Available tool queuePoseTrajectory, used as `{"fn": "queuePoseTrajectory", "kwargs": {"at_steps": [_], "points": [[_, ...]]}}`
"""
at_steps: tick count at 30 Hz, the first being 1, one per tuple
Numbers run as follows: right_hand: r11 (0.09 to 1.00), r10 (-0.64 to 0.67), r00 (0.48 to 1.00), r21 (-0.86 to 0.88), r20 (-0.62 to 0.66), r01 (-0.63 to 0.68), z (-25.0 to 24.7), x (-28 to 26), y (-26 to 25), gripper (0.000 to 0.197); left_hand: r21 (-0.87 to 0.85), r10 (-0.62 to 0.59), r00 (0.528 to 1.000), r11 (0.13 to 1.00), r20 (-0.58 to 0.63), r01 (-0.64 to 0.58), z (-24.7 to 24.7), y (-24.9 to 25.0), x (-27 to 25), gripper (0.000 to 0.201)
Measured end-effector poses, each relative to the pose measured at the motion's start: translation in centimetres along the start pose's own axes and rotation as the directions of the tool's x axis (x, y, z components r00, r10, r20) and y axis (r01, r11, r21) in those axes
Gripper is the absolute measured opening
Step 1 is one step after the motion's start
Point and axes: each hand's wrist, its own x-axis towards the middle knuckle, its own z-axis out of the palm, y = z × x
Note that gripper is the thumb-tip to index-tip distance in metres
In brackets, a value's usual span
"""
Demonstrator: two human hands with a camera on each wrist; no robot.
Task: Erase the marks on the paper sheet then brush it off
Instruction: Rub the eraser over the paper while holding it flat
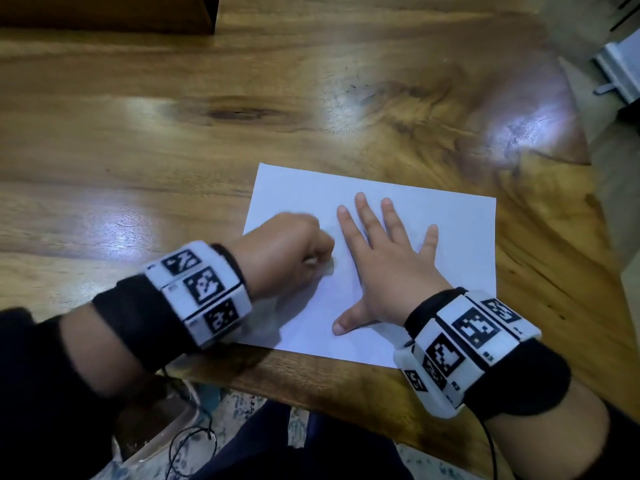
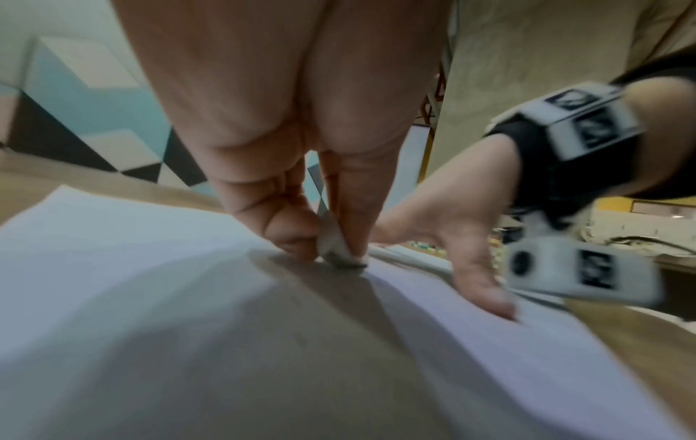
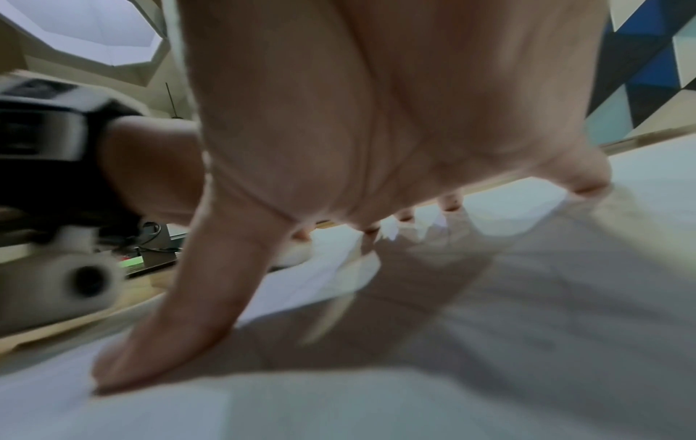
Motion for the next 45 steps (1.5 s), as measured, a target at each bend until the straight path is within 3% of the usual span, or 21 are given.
{"fn": "queuePoseTrajectory", "kwargs": {"at_steps": [2,5,9,11,13,17,23,25,29,36,39,42,45], "points": [[1.000,0.000,1.000,0.002,0.001,0.000,0.0,0.0,0.1,0.146,-0.063,0.052,0.993,0.997,0.109,-0.045,0.8,0.4,-2.2,0.016],[1.000,0.001,1.000,-0.004,0.006,-0.001,0.0,-0.1,0.0,0.146,-0.093,0.072,0.969,0.994,0.235,-0.051,0.9,0.4,-3.0,0.007],[1.000,0.002,1.000,-0.002,0.005,-0.002,0.0,0.0,0.0,0.146,0.042,-0.021,0.998,0.999,0.055,0.019,-0.6,-0.1,0.6,0.006],[1.000,0.000,1.000,0.001,0.002,0.000,0.1,0.0,0.0,0.146,0.031,-0.011,1.000,0.999,0.000,0.011,-0.4,-0.1,0.9,0.011],[1.000,-0.001,1.000,0.005,0.008,0.001,0.0,0.0,0.0,0.146,-0.018,0.033,0.998,0.999,0.044,-0.032,0.6,0.1,-0.8,0.021],[1.000,0.003,1.000,0.003,0.011,-0.004,0.0,0.0,-0.1,0.146,-0.070,0.100,0.965,0.994,0.243,-0.086,1.3,0.7,-3.4,0.007],[1.000,0.004,1.000,0.001,0.002,-0.004,0.0,0.0,-0.1,0.146,0.022,-0.028,0.999,0.999,0.029,0.027,-0.3,0.3,1.1,0.007],[1.000,0.002,1.000,0.004,0.010,-0.002,-0.1,-0.1,-0.1,0.146,-0.010,0.008,0.998,1.000,0.057,-0.007,0.4,0.2,-0.2,0.015],[1.000,0.008,1.000,0.002,0.013,-0.008,-0.1,-0.1,-0.1,0.145,-0.086,0.080,0.971,0.994,0.224,-0.062,1.7,1.0,-3.4,0.006],[1.000,0.008,1.000,0.000,0.013,-0.008,-0.1,-0.1,-0.1,0.146,0.004,-0.018,1.000,1.000,-0.017,0.018,-0.3,-0.8,0.3,0.005],[1.000,0.009,1.000,0.000,0.013,-0.009,-0.1,-0.1,-0.1,0.146,-0.066,0.053,0.996,0.997,0.066,-0.048,0.7,-0.6,-2.6,0.014],[1.000,0.009,1.000,0.005,0.013,-0.009,-0.1,-0.2,-0.1,0.147,-0.108,0.053,0.978,0.994,0.201,-0.032,0.7,-0.8,-3.7,0.017],[1.000,0.007,1.000,0.006,0.012,-0.007,-0.1,-0.1,-0.1,0.146,-0.031,0.004,0.997,1.000,0.073,-0.002,-0.7,-1.3,-1.2,0.017]]}}
